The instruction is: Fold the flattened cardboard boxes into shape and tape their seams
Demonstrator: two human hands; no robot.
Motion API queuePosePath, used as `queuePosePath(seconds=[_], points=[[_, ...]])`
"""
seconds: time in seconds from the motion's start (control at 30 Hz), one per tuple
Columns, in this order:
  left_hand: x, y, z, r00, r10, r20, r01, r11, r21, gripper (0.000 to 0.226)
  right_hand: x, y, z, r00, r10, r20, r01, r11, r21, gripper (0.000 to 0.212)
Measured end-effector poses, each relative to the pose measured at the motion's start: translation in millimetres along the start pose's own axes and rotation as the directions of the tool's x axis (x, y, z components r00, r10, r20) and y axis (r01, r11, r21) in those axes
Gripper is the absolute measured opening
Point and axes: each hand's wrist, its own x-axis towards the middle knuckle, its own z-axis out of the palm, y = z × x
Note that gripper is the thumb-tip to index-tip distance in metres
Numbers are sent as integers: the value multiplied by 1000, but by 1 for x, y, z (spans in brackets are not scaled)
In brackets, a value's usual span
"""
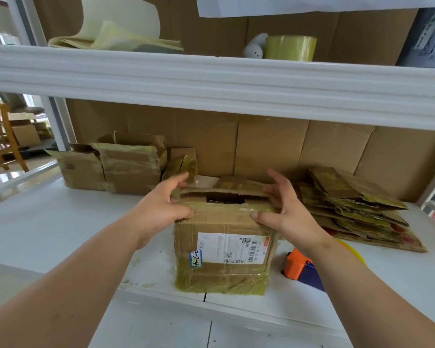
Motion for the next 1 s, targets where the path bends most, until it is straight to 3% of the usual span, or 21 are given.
queuePosePath(seconds=[0.07,0.17,0.37,0.5,0.6,0.73,0.83,1.0], points=[[-2,-6,3,998,48,-38,-45,997,67,57,-3,6,1,999,-47,-16,45,993,-110,59],[-3,-15,6,995,74,-74,-68,995,76,49,-7,14,4,995,-95,-39,85,974,-210,40],[-5,-20,1,992,118,51,-128,940,315,50,-6,16,3,989,-151,11,144,920,-365,42],[-6,-18,-6,983,101,150,-166,830,532,65,-8,15,3,991,-131,40,136,895,-425,50],[-4,-16,-8,980,105,171,-188,775,603,53,-8,11,2,991,-122,45,129,877,-463,54],[-9,-22,-4,964,179,195,-254,833,491,50,-14,12,0,991,-95,94,127,884,-450,42],[-13,-22,0,973,166,162,-221,877,427,44,-14,15,1,990,-103,93,133,893,-429,40],[-16,-17,2,975,53,216,-103,969,225,70,-19,14,2,992,-102,79,121,945,-304,55]])
